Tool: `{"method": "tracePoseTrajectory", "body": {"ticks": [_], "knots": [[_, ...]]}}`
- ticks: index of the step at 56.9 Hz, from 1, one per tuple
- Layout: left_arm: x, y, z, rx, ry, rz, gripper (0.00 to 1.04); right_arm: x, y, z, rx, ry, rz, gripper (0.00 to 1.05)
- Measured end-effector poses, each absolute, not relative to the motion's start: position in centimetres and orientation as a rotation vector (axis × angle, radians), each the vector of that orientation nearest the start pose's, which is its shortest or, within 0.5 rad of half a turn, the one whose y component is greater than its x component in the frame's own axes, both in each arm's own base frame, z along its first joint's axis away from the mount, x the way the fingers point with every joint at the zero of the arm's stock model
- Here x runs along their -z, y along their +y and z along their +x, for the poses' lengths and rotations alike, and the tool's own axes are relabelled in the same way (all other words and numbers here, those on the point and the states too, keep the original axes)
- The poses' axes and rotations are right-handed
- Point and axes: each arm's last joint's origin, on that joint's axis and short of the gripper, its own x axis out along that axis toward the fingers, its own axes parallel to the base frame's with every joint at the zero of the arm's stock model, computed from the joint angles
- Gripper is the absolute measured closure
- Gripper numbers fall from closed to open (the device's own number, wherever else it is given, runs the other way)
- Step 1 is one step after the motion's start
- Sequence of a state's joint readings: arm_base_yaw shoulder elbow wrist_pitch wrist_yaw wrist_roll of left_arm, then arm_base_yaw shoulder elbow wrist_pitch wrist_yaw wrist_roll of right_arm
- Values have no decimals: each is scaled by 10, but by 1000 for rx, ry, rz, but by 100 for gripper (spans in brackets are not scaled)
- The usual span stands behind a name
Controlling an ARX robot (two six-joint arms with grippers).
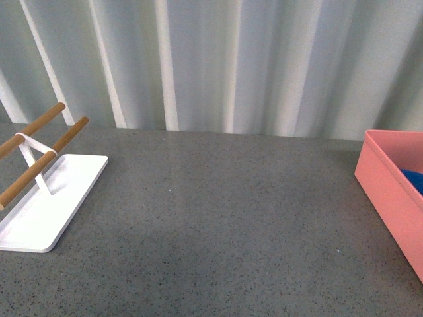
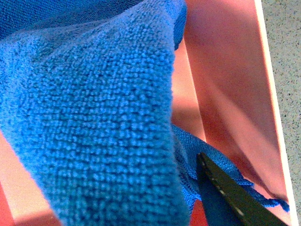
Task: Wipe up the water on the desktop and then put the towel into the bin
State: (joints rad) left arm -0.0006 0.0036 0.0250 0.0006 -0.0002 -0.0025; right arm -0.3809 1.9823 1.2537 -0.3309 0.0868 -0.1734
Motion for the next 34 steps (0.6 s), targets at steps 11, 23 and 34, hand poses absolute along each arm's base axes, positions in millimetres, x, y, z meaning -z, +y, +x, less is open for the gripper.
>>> {"method": "tracePoseTrajectory", "body": {"ticks": [11, 23, 34], "knots": [[-172, 0, 96, 1, -22, -2, 7, -143, -148, 365, 291, 1103, 51, 25], [-172, 0, 96, 0, -22, -2, 7, -145, -147, 364, 218, 1116, 148, 8], [-172, 0, 96, 0, -22, -2, 7, -149, -148, 363, 209, 1108, 166, 7]]}}
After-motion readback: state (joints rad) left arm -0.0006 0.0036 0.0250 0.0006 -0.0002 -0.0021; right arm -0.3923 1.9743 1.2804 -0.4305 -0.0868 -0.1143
